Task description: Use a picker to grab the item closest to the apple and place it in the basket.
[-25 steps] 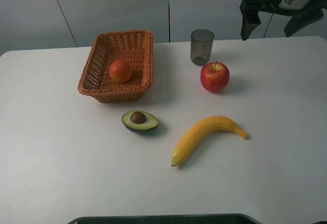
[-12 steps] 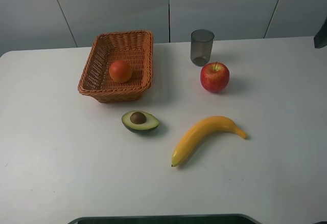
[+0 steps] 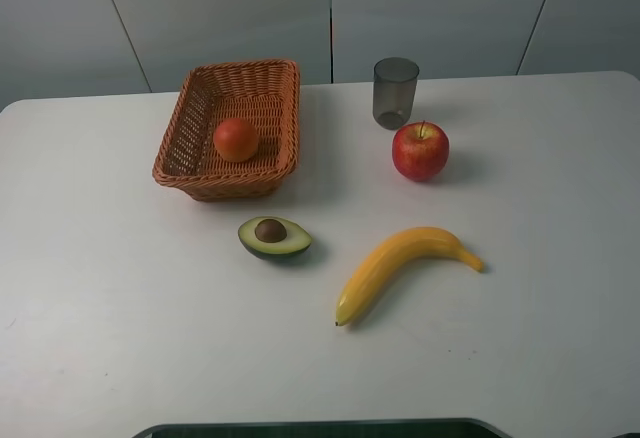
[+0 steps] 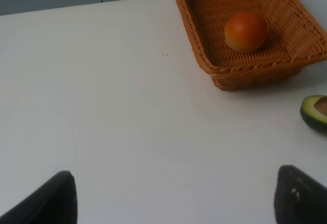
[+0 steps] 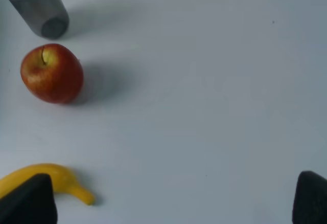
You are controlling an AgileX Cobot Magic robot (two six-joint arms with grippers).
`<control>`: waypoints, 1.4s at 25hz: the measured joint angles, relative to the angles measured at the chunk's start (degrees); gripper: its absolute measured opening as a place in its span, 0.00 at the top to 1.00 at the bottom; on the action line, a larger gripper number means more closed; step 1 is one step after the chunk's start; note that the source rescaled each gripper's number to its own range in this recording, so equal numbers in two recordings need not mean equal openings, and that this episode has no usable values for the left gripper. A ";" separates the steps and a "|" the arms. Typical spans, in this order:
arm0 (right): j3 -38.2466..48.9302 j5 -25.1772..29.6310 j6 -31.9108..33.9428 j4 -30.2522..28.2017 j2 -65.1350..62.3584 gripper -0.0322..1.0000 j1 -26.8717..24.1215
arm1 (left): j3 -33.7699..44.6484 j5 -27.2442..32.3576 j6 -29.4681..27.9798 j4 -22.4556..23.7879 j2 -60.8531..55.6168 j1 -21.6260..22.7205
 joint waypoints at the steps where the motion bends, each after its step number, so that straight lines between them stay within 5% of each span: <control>1: 0.52 0.46 -0.13 0.00 -2.83 0.00 0.00 | 0.00 0.00 0.00 0.00 0.00 0.00; 16: 2.91 5.86 -3.42 -0.34 -28.75 0.00 0.00 | 0.00 0.00 0.00 0.00 0.00 0.00; 35: 9.31 5.98 -8.02 6.43 -29.90 0.00 0.00 | 0.00 0.00 -0.10 0.00 0.00 0.00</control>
